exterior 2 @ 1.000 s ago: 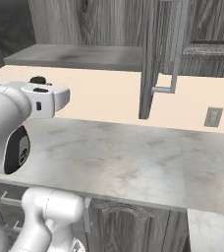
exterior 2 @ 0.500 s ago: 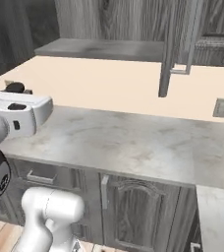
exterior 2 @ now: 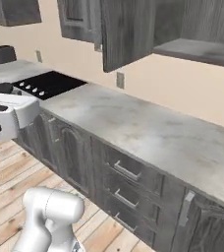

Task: Retrieve the shaker from the cabinet and place it next the steak on a plate on the dining table.

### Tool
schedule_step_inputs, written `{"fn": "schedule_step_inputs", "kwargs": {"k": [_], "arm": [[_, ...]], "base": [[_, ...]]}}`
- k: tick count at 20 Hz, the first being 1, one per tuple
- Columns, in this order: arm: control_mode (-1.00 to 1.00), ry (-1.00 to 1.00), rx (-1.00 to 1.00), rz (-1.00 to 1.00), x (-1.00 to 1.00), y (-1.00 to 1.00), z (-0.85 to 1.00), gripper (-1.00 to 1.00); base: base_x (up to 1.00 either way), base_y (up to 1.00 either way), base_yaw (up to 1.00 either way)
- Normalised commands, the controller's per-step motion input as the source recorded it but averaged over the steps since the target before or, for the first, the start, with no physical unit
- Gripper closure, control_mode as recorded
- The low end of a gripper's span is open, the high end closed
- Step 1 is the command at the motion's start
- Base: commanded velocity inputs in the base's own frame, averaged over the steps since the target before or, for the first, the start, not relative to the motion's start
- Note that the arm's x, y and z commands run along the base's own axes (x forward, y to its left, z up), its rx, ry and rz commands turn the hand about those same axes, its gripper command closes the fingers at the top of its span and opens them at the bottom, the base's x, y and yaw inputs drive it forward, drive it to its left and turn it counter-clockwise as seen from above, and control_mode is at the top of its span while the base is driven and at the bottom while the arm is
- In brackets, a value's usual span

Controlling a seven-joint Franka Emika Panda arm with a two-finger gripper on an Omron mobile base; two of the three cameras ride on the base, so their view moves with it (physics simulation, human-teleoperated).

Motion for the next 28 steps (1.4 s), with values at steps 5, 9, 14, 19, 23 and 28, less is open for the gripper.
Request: {"fn": "schedule_step_inputs", "kwargs": {"k": [5, 9, 14, 19, 23, 28], "arm": [[1.00, 0.00, 0.00, 0.00, 0.00, 0.00, 0.00, 1.00], [1.00, 0.00, 0.00, 0.00, 0.00, 0.00, 0.00, 1.00], [1.00, 0.00, 0.00, 0.00, 0.00, 0.00, 0.00, 1.00], [1.00, 0.00, 0.00, 0.00, 0.00, 0.00, 0.00, 1.00], [1.00, 0.00, 0.00, 0.00, 0.00, 0.00, 0.00, 1.00], [1.00, 0.00, 0.00, 0.00, 0.00, 0.00, 0.00, 1.00]], "base": [[-0.07, 0.21, 1.00], [-0.05, 0.03, 1.00], [-0.12, 0.04, 1.00], [-0.08, 0.10, 0.99], [-0.01, 0.44, 0.80], [0.15, 1.00, 0.17]]}}
